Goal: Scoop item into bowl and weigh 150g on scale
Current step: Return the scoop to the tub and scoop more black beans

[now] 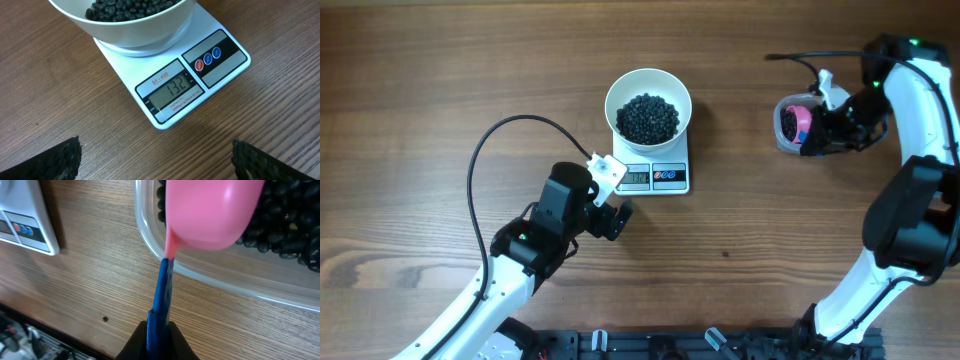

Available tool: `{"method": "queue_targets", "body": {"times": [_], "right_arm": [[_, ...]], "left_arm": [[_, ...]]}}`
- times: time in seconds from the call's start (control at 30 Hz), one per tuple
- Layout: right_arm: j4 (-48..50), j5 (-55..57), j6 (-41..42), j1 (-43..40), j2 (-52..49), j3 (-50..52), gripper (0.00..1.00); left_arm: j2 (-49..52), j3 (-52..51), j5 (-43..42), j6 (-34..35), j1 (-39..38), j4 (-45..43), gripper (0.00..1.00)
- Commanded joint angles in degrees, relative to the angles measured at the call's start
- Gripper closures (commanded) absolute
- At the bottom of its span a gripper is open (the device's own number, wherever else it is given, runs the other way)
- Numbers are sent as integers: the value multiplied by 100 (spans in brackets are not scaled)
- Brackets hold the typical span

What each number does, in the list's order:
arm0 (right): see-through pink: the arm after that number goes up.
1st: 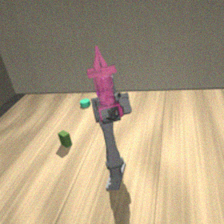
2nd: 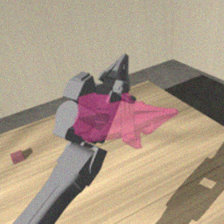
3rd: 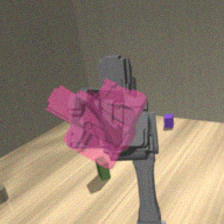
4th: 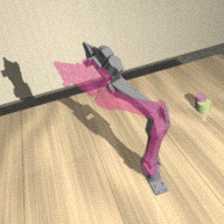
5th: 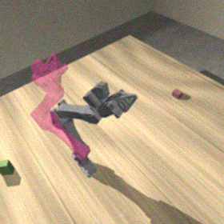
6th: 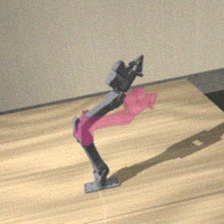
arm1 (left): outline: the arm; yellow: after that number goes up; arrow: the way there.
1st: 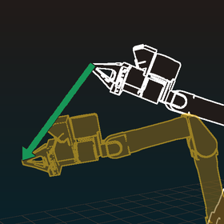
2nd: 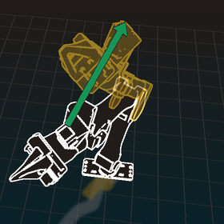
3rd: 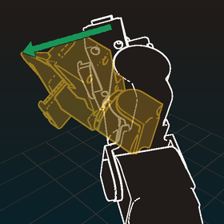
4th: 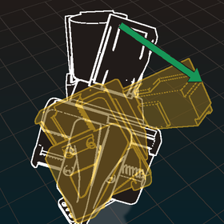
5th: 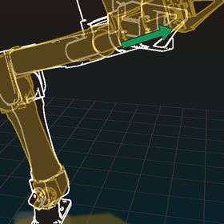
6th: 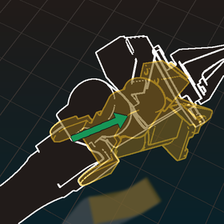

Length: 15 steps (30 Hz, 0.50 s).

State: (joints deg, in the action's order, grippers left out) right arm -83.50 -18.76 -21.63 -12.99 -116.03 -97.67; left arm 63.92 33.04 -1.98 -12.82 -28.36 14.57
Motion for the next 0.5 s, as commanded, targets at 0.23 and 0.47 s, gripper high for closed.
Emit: {"method": "queue_targets", "body": {"times": [0.23, 0.47], "right_arm": [[9, -940, -610, -664, -76, 63, 96], [-85, -1499, -1003, -1300, -76, 63, 96]], "left_arm": [[0, -20, 33, -28, 52, 0, 0], [0, -20, 33, -28, 52, 0, 0]]}}
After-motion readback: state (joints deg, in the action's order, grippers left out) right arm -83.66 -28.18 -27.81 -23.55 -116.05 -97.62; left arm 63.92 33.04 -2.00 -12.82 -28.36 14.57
